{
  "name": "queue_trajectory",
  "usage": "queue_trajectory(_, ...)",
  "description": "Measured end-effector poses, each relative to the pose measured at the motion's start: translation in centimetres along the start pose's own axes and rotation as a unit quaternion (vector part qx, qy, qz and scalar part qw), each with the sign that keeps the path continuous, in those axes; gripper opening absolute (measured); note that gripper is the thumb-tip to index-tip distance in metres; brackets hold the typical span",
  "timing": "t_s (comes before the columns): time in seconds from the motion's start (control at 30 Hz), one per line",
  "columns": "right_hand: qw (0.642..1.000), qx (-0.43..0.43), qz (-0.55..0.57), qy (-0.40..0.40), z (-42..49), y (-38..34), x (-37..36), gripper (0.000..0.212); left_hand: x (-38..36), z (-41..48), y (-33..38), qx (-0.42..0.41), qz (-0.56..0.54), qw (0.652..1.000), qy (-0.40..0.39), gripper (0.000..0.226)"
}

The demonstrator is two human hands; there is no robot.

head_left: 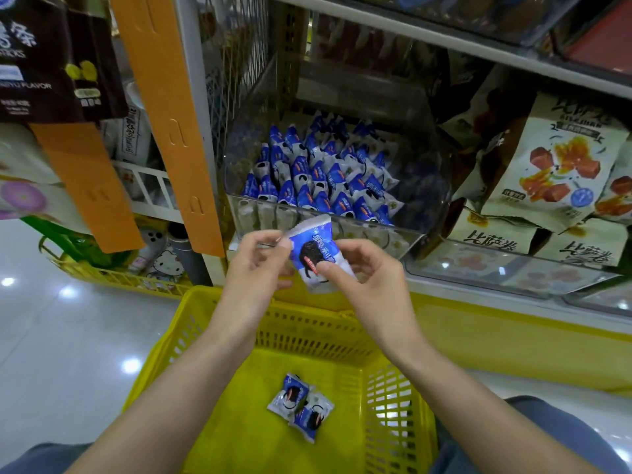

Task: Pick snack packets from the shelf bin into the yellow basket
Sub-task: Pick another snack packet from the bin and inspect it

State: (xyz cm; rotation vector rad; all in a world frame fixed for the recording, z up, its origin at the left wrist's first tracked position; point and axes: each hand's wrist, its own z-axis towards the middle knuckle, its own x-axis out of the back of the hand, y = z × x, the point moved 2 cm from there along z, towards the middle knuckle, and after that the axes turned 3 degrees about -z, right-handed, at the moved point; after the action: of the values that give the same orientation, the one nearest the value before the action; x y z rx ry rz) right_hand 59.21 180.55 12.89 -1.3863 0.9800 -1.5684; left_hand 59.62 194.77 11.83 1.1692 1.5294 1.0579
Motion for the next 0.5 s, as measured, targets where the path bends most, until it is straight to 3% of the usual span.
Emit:
queue_trajectory(0.13,0.969,0.15,-0.189,0.042,-0.7,-0.2,0.4,0.029,-0.5,-0.6,-0.5,0.068,-0.079,0.989,-0.106,0.047)
queue_trajectory(0.2,0.947,0.205,-0.246,0.008,-1.1,-0.3,0.0,0.031,-0.8,-0.9,-0.3,0.063,-0.117,0.982,-0.136,0.046)
queue_trajectory(0.3,0.934,0.249,-0.254,-0.035,-1.6,-0.2,-0.6,0.03,-0.6,-0.7,-0.1,0.028,-0.081,0.992,-0.097,0.031)
queue_trajectory(0.4,0.955,0.219,-0.2,-0.004,-1.4,-0.4,-0.4,0.027,-0.3,-0.3,0.2,-0.007,-0.034,0.998,-0.056,0.017)
queue_trajectory(0.5,0.987,0.094,-0.129,-0.012,-0.5,-0.2,0.0,0.026,-0.2,-0.2,0.6,-0.02,0.0,0.995,-0.095,0.017)
